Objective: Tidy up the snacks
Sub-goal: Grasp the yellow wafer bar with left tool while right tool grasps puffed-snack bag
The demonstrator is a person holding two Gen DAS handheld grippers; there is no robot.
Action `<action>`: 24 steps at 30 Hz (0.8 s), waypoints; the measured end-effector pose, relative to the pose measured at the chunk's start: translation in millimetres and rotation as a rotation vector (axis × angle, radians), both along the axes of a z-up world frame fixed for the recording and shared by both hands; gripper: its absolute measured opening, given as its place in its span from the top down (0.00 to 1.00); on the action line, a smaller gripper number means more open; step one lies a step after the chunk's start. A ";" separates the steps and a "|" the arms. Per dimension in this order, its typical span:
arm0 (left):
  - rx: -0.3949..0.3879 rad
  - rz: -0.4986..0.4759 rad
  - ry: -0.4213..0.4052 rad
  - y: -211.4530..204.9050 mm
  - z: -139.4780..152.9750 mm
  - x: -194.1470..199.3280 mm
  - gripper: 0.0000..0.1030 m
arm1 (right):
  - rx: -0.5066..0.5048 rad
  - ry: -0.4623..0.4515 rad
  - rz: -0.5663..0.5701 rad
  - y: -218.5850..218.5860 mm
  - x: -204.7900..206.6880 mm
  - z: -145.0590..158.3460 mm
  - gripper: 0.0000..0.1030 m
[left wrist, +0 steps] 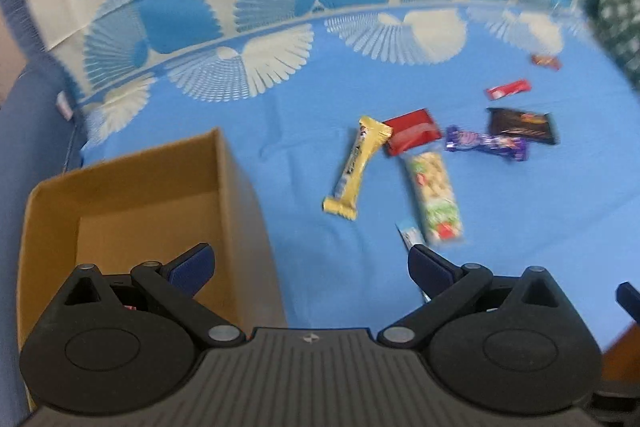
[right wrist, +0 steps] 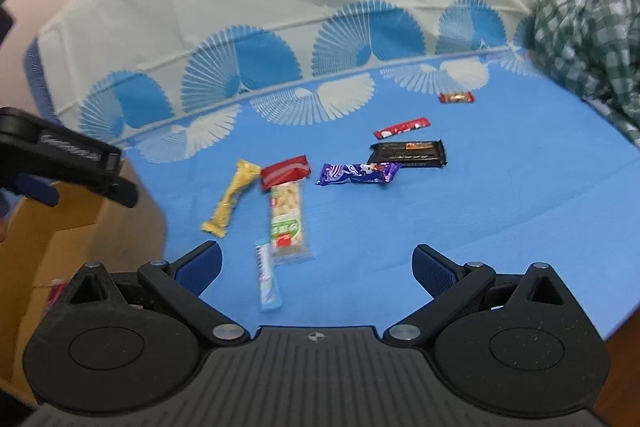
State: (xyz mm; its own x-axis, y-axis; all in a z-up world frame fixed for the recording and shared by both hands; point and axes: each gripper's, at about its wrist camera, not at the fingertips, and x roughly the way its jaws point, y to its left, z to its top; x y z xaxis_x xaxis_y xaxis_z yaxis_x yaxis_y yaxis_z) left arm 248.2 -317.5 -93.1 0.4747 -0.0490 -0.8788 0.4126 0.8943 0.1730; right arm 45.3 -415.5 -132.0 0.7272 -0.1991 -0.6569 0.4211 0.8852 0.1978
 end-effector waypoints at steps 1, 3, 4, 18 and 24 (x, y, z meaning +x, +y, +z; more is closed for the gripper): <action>0.018 -0.011 0.013 -8.1 -13.0 13.9 0.00 | 0.006 0.009 0.000 -5.6 11.1 -7.4 0.02; 0.056 -0.010 0.027 -20.3 -35.5 38.7 0.00 | 0.006 0.038 0.004 -15.8 39.2 -28.2 0.02; 0.072 -0.008 0.029 -25.2 -47.2 51.6 0.00 | 0.010 0.057 0.006 -19.9 51.5 -36.6 0.02; 0.148 -0.094 0.060 -70.7 -137.7 136.0 0.00 | -0.059 0.158 0.109 -38.3 157.7 -120.1 0.01; 0.092 -0.058 0.125 -62.8 -159.2 150.9 0.00 | -0.127 0.170 0.088 -38.3 165.1 -136.0 0.00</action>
State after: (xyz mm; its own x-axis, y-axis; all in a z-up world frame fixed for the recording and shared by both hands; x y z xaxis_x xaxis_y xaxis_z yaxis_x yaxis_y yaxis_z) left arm 399.1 -380.4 -252.4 0.3598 0.0103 -0.9330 0.4868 0.8510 0.1971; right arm 210.5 -453.8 -268.0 0.6267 -0.2282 -0.7451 0.3585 0.9334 0.0157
